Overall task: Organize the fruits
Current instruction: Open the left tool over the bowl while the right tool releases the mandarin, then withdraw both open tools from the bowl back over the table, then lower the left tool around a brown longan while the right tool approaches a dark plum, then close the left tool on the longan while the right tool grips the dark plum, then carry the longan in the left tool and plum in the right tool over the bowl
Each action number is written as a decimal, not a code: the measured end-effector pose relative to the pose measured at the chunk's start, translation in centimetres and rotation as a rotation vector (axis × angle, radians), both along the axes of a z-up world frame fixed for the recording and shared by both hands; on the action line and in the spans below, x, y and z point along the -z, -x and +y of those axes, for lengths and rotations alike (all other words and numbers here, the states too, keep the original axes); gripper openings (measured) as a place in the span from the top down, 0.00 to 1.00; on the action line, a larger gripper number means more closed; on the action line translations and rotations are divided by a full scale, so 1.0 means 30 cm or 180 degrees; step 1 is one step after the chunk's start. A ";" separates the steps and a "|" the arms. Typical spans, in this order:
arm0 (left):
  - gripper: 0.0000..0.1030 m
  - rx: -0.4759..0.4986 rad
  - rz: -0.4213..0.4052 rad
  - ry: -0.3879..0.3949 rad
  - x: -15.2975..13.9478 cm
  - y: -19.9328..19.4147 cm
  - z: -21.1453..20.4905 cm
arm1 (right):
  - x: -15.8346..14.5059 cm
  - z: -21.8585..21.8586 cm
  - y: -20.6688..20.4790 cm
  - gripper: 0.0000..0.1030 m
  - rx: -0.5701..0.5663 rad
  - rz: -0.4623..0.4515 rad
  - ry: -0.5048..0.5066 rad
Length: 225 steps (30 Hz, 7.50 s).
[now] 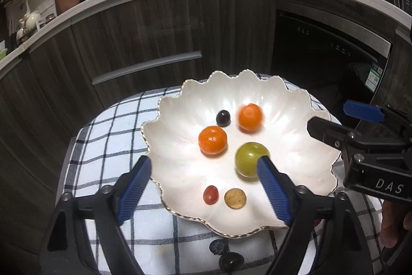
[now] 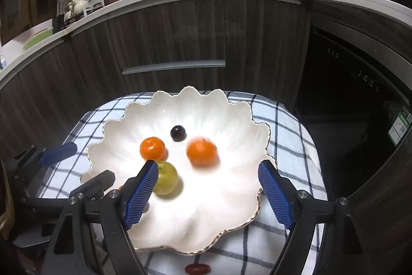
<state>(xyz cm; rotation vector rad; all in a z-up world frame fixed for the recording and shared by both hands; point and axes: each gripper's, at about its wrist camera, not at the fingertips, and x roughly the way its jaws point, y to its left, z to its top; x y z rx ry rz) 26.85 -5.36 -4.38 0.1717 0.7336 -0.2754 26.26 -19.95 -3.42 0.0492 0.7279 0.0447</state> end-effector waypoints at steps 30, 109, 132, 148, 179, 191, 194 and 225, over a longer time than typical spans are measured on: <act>0.13 -0.0202 -0.0258 0.0037 -0.143 0.207 0.085 | -0.164 0.061 0.201 0.22 -0.0045 -0.0300 0.0076; 0.56 -0.0370 0.0548 0.0148 0.294 0.362 0.130 | 0.239 0.311 0.195 0.51 -0.1280 0.0631 -0.0281; 0.78 -0.0317 0.0625 0.0231 0.316 0.330 0.137 | 0.330 0.367 0.119 0.71 -0.1361 0.1028 -0.0364; 0.78 -0.0307 0.0532 0.0227 0.277 0.353 0.137 | 0.271 0.322 0.158 0.72 -0.1244 0.0900 -0.0413; 0.78 -0.0196 0.0131 0.0236 0.083 0.433 0.102 | 0.053 0.227 0.304 0.71 -0.0993 0.0429 -0.0408; 0.78 -0.0227 0.0012 0.0227 0.016 0.402 0.100 | -0.020 0.181 0.309 0.71 -0.0911 0.0257 -0.0401; 0.78 -0.0224 -0.0013 0.0231 -0.001 0.389 0.093 | -0.038 0.168 0.306 0.71 -0.0887 0.0215 -0.0398; 0.78 -0.0225 -0.0080 0.0283 -0.094 0.211 0.026 | -0.150 0.065 0.205 0.71 -0.0640 -0.0014 -0.0415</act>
